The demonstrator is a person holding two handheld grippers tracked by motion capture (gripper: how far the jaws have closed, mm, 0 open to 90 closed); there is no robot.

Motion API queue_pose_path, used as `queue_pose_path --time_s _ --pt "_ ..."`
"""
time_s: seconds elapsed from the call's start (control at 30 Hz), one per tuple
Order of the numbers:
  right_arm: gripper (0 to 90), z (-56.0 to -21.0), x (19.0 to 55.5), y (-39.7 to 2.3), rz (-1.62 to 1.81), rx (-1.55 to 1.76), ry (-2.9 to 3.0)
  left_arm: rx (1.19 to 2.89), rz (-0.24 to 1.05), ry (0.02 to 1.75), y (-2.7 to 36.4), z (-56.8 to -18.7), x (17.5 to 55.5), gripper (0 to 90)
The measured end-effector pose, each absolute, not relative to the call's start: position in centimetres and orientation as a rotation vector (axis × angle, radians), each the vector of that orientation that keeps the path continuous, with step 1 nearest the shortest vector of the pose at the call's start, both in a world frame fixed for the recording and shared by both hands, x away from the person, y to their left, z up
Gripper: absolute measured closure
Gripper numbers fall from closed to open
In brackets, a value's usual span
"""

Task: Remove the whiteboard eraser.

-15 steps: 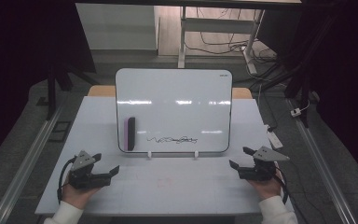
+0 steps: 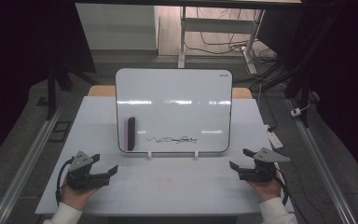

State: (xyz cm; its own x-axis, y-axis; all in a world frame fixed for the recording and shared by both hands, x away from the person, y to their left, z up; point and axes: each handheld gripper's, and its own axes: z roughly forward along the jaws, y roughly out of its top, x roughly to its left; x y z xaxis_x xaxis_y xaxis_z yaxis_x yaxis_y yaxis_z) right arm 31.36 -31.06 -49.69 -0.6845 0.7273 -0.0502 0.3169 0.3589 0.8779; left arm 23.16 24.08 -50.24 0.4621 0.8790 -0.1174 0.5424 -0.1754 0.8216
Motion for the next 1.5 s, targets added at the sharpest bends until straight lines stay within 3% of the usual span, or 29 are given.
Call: queue_pose_path --time_s 0.57,1.5 --pt "21.4 -49.3 31.0 -30.7 1.277 0.910 2.178 1.859 0.528 1.169 21.3 -46.5 24.9 20.4" --pt "21.4 -49.8 31.0 -30.2 1.231 0.896 2.194 1.813 0.572 1.282 18.3 -44.9 32.3 41.5"
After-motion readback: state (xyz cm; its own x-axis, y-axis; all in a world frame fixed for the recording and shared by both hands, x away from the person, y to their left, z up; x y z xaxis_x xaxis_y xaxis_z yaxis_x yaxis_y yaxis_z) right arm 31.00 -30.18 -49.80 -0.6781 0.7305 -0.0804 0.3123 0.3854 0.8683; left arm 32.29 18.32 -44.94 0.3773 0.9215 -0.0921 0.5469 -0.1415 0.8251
